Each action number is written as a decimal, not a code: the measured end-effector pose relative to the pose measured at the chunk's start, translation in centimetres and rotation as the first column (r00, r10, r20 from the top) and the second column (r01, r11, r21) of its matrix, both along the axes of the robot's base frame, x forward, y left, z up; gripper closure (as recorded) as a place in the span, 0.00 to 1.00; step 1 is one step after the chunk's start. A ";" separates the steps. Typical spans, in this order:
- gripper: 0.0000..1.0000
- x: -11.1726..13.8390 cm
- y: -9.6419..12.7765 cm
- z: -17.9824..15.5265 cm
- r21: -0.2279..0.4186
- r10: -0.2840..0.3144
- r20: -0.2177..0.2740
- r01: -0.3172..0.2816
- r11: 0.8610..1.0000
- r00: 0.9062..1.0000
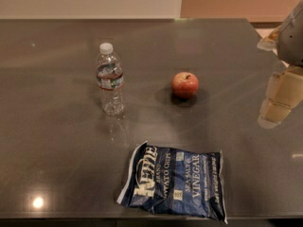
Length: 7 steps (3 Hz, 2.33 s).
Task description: Move apple near blue chip bag
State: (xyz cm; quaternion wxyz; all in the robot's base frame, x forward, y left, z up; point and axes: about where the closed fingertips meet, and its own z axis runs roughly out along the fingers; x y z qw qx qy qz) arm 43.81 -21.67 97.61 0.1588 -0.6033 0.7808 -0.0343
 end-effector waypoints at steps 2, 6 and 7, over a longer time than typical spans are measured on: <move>0.00 0.8 0.4 0.1 0.014 -0.004 -0.008 0.004 1.000 1.000; 0.00 11.7 6.0 -5.7 0.164 0.001 -0.014 0.001 0.986 1.000; 0.00 13.1 7.2 -7.2 0.216 -0.001 -0.050 0.011 0.976 0.999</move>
Offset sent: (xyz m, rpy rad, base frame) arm 0.0171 0.0079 -0.0036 0.0313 0.0424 -0.0085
